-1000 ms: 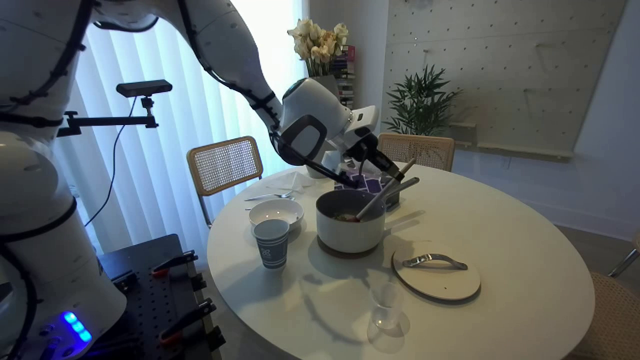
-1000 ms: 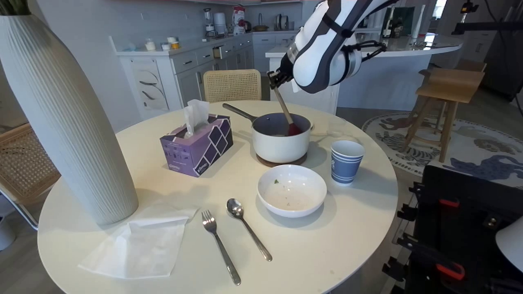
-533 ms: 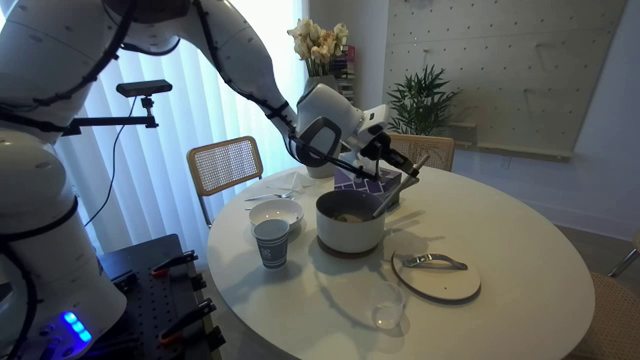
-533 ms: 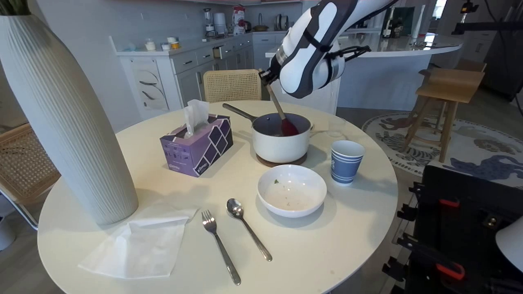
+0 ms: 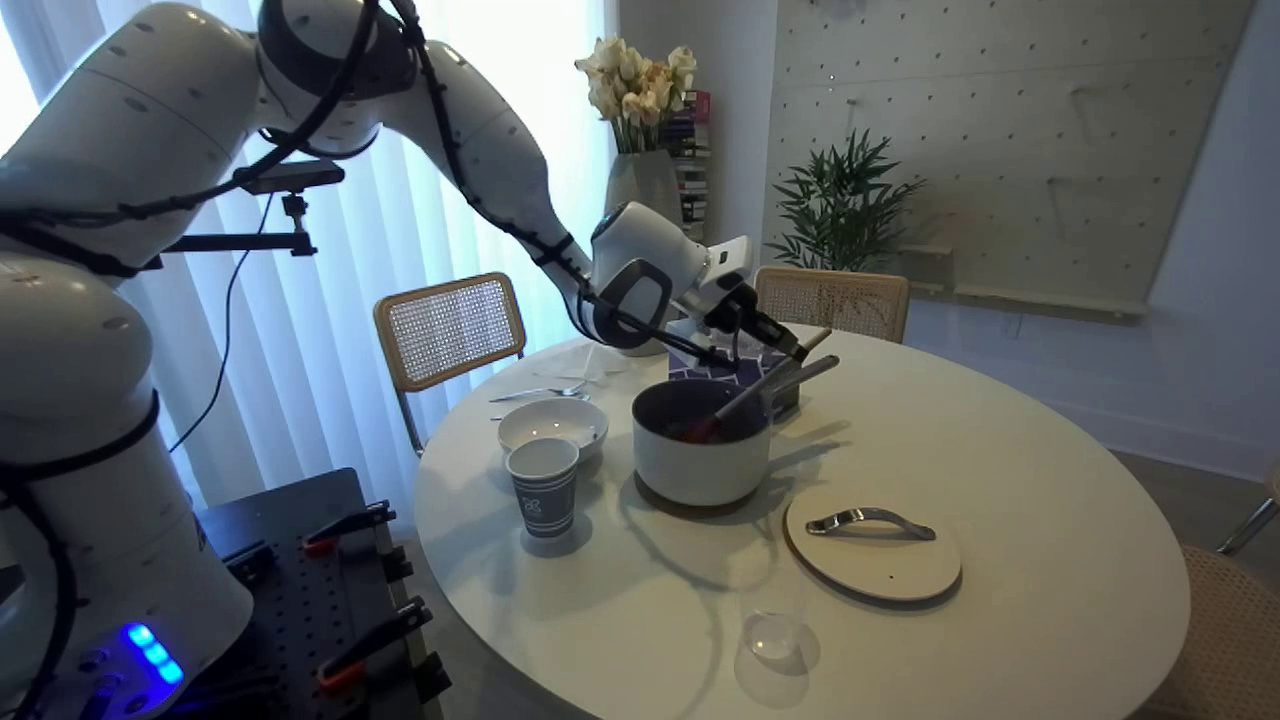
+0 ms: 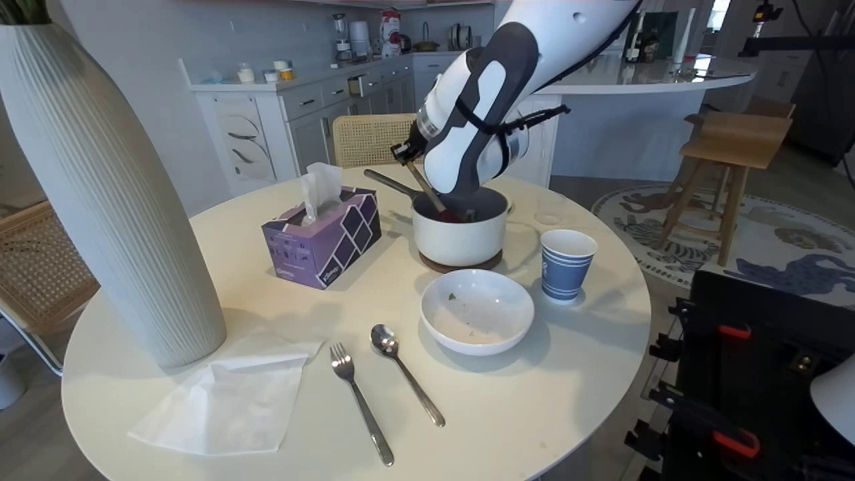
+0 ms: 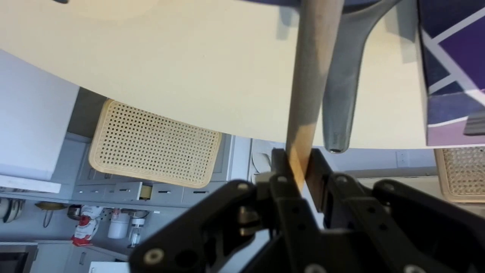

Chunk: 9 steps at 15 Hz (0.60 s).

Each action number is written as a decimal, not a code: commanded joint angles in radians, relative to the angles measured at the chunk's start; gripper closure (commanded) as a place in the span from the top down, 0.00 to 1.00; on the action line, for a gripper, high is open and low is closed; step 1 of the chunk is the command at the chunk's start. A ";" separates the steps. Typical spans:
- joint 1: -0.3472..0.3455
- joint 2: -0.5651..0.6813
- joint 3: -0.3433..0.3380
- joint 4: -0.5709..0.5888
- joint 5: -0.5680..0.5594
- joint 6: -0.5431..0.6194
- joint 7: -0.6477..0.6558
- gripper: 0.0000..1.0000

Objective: Remove the lid from the white pot, pick up the broccoli from the white bowl and place it inside the pot, move the tissue square to the left, pick up the spatula and use it to stir inside the white pot, place the spatula on the table, place the white lid on top of the pot

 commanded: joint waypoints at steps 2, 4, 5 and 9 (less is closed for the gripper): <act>0.045 -0.019 0.007 -0.039 0.008 0.000 0.018 0.04; 0.050 -0.056 0.011 -0.078 0.000 0.000 0.006 0.04; 0.031 -0.085 0.042 -0.101 0.027 0.000 -0.044 0.04; 0.036 -0.191 0.026 -0.188 -0.034 -0.035 -0.023 0.04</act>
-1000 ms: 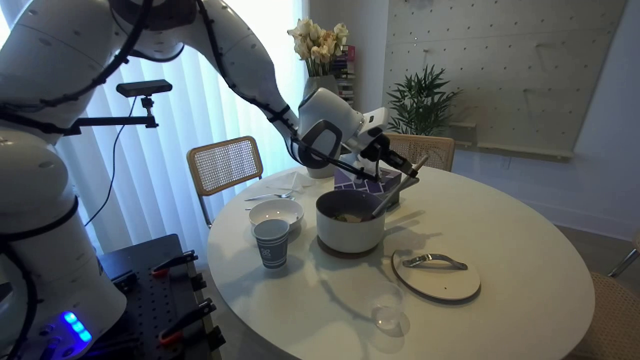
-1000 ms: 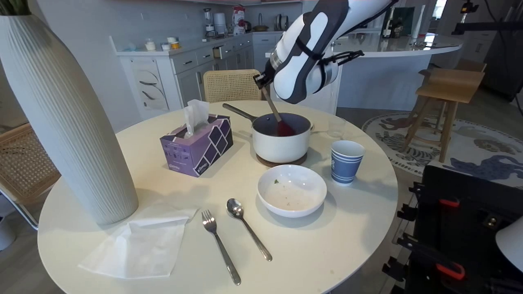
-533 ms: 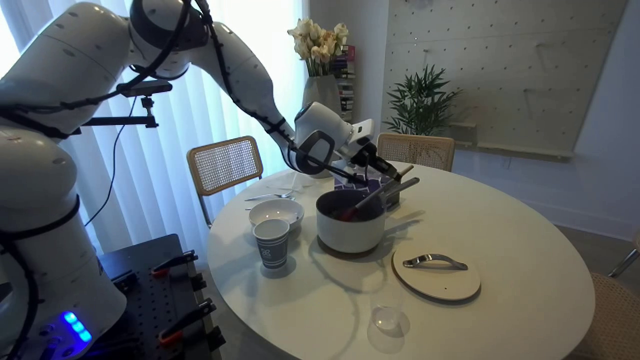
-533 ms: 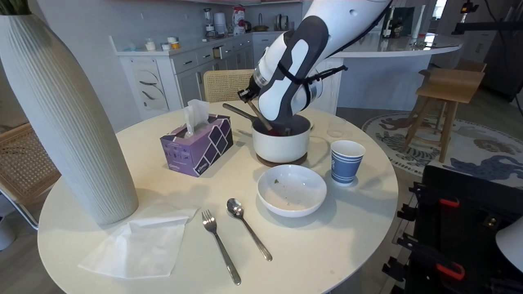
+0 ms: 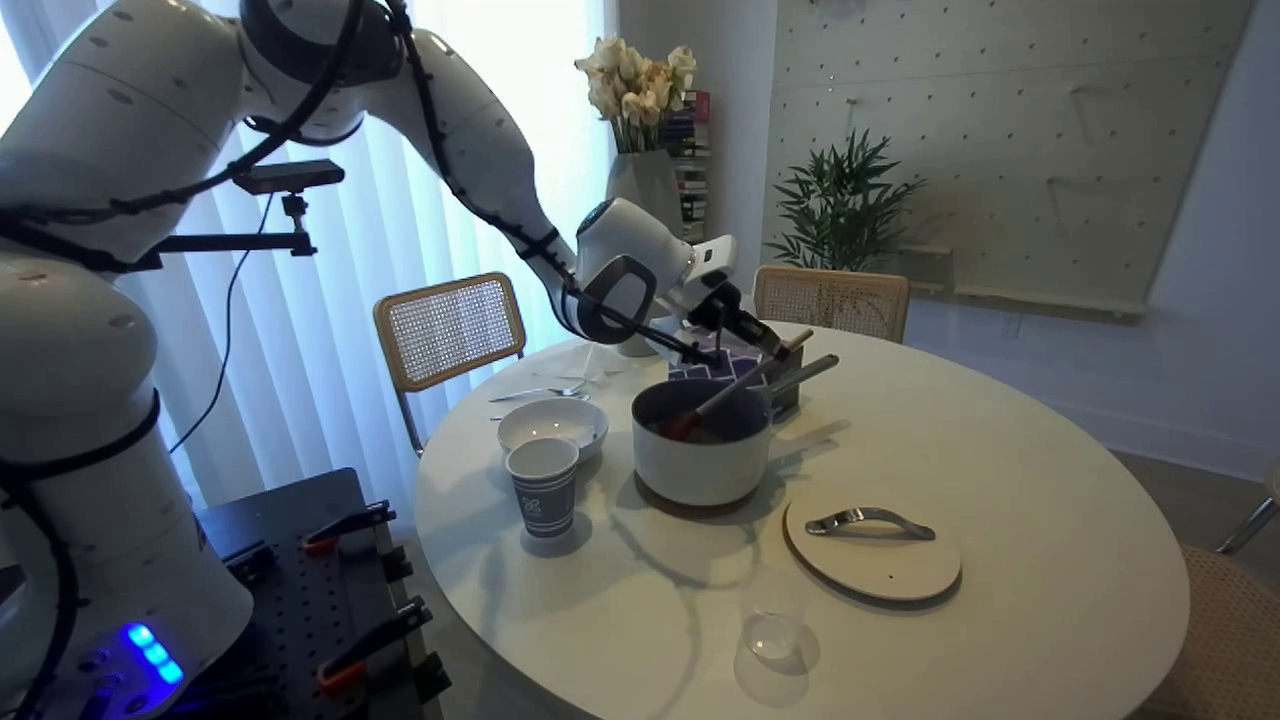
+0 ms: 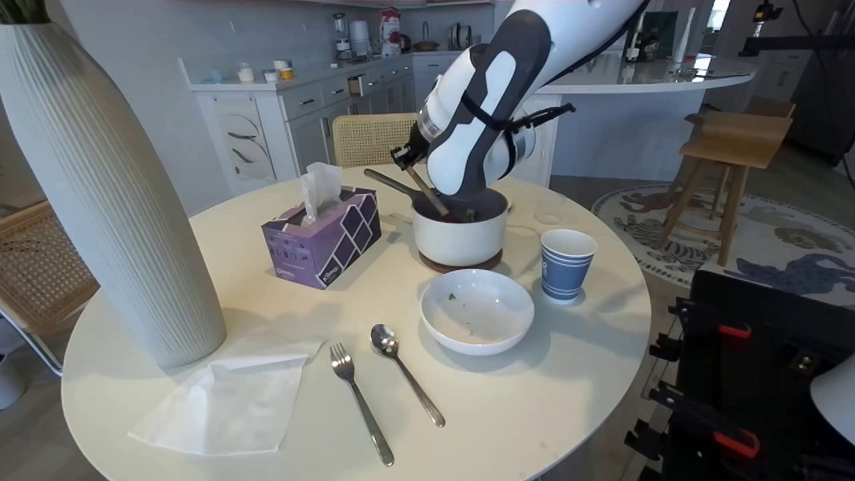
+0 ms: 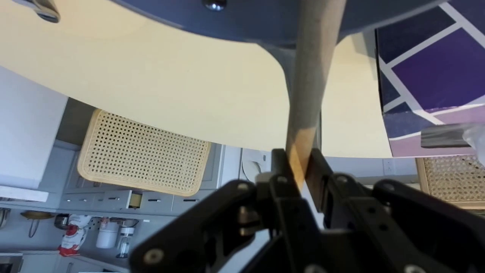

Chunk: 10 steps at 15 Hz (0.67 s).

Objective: Remove the lid from the white pot, pick up the broccoli from the white bowl and place it inside the pot, move the tissue square to the left, pick up the spatula and use it to stir inside the white pot, place the spatula on the table, place the white lid on top of the pot

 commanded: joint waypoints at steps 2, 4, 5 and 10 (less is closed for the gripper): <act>0.007 -0.203 0.016 -0.162 -0.035 -0.057 -0.020 0.04; 0.006 -0.273 0.014 -0.208 -0.050 -0.085 -0.026 0.04; 0.012 -0.305 0.006 -0.233 -0.055 -0.096 -0.032 0.04; 0.040 -0.408 -0.060 -0.311 -0.055 -0.131 -0.062 0.04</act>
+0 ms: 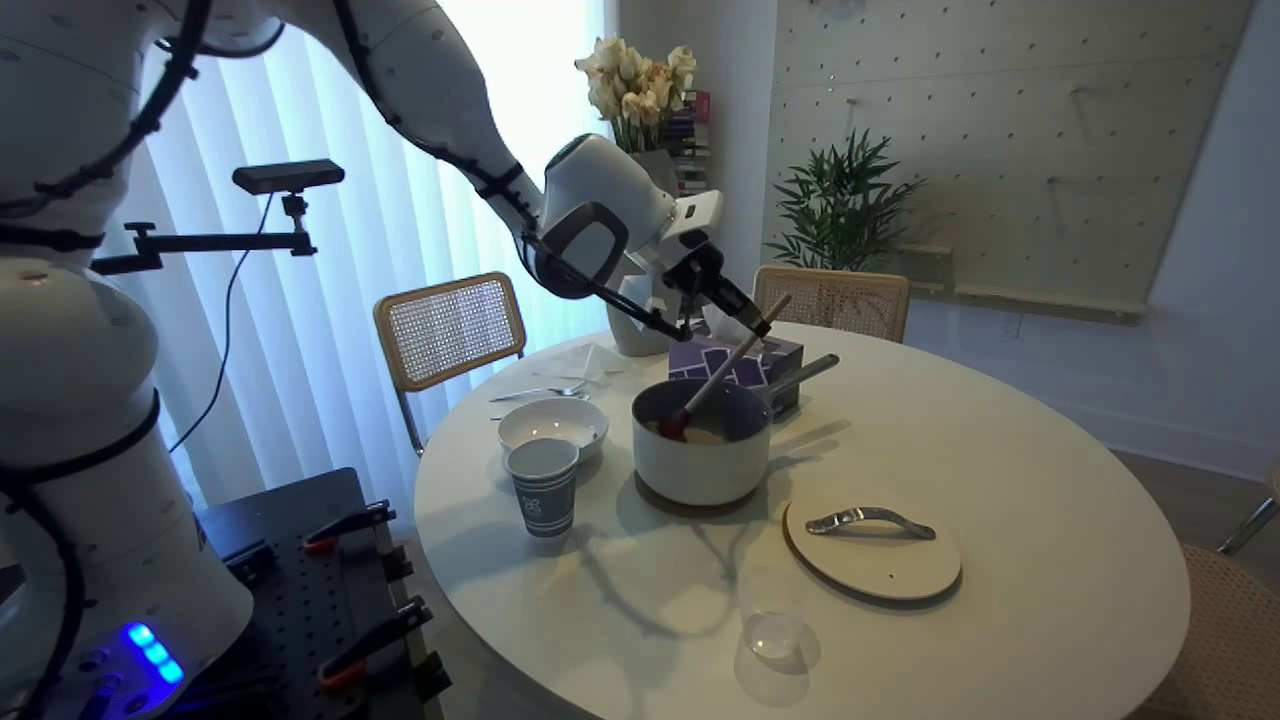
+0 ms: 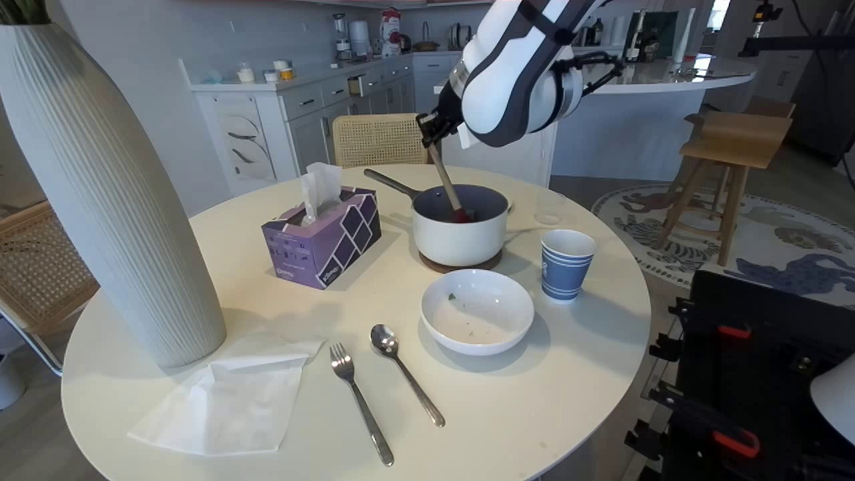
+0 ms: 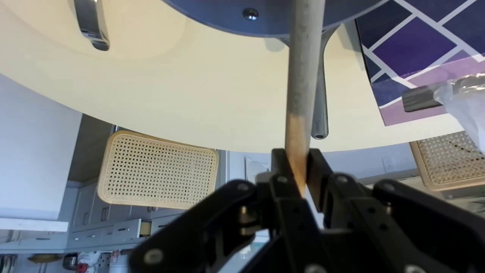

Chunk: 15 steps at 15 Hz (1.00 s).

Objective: Remove the lid from the white pot, pick up the broccoli from the white bowl and place it inside the pot, move the tissue square to the left, pick up the spatula and use it to stir inside the white pot, place the spatula on the table, place the white lid on top of the pot

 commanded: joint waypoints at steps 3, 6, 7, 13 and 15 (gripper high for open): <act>0.045 -0.117 -0.090 -0.108 -0.010 -0.064 -0.051 0.04; 0.047 -0.114 -0.128 -0.109 -0.009 -0.054 -0.045 0.04; 0.045 -0.108 -0.132 -0.107 -0.007 -0.033 -0.040 0.04; 0.059 -0.030 -0.126 -0.085 0.017 0.098 -0.014 0.04; 0.064 0.007 -0.113 -0.074 0.025 0.150 0.000 0.04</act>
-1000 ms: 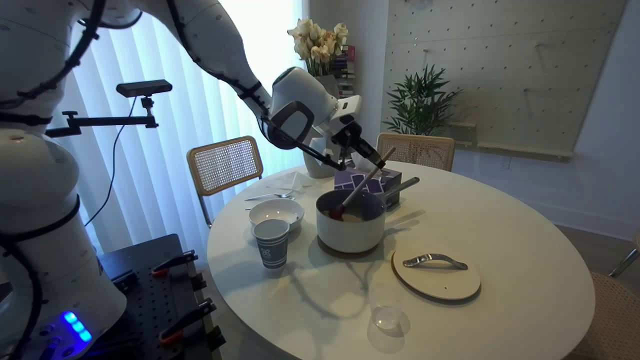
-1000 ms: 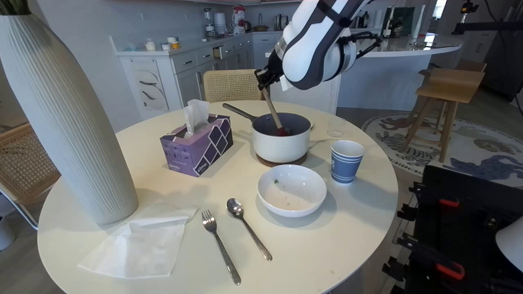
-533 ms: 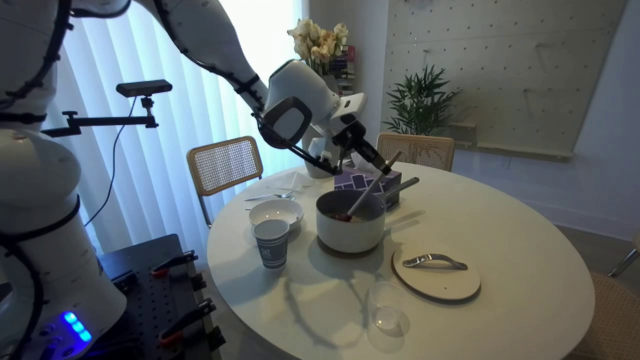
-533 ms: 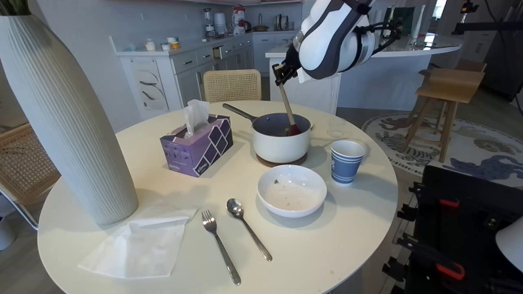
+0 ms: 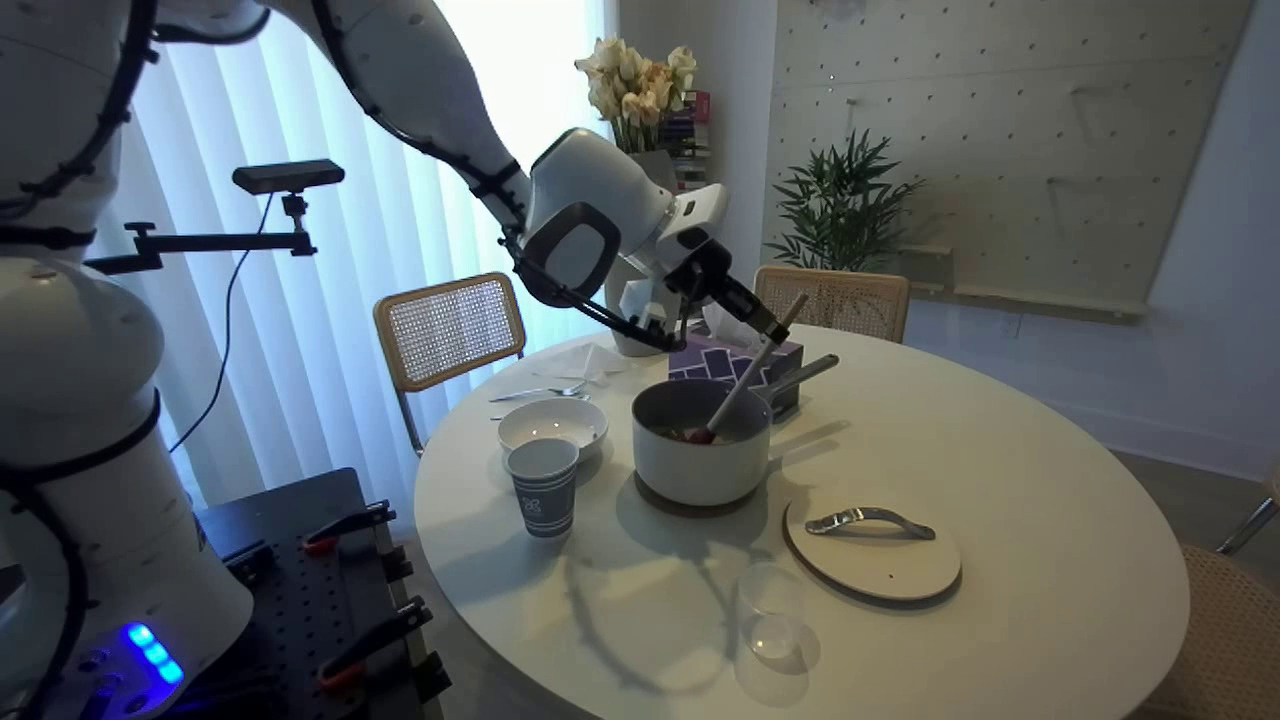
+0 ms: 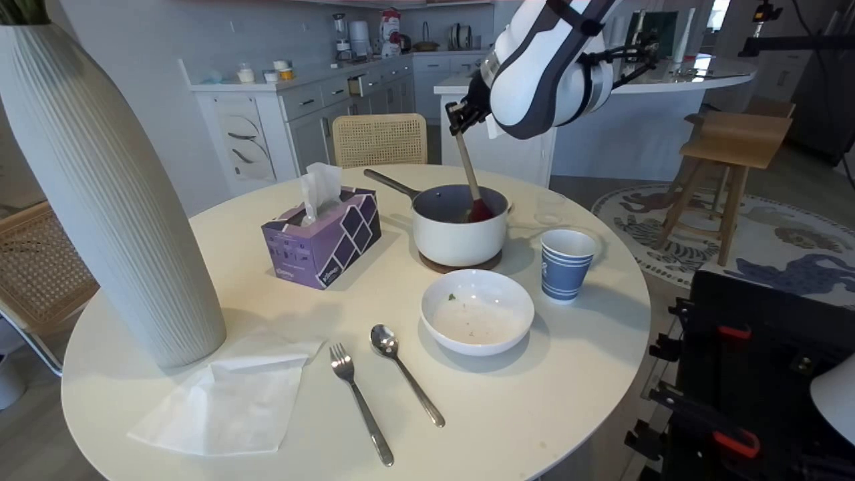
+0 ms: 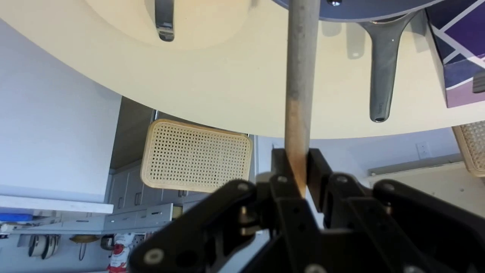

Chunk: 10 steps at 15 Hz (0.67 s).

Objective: Remove the lid from the white pot, pick up the broccoli from the white bowl and place it inside the pot, move the tissue square to the left, pick up the spatula and use it to stir inside the white pot, place the spatula on the table, place the white lid on top of the pot

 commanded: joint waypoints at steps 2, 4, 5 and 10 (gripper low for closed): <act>0.084 0.082 -0.044 0.086 0.044 0.028 0.017 0.04; 0.127 0.118 -0.072 0.146 0.061 0.026 0.028 0.04; 0.145 0.134 -0.080 0.171 0.068 0.025 0.033 0.04; 0.159 0.133 -0.035 0.162 0.060 0.021 0.062 0.04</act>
